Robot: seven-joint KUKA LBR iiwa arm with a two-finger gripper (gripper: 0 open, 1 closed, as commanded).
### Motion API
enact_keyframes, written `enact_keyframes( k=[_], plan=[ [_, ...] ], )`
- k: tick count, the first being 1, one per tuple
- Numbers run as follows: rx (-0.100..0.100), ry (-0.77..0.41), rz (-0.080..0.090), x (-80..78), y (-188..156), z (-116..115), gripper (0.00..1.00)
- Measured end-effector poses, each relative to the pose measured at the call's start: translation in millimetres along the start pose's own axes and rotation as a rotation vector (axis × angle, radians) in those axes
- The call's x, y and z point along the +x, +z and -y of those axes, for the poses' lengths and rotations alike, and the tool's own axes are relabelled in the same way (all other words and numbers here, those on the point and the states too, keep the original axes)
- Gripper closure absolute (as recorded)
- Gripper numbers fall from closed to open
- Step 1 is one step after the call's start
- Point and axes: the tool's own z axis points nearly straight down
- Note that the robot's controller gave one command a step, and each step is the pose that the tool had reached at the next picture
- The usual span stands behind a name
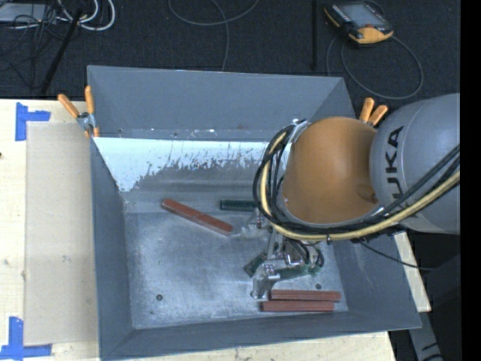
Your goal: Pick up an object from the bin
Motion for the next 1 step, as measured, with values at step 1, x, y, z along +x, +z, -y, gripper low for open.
enact_keyframes(
  k=[1],
  plan=[
    [0.000, 0.000, 0.000, 0.0, 0.0, 0.0, 0.00]
  ],
)
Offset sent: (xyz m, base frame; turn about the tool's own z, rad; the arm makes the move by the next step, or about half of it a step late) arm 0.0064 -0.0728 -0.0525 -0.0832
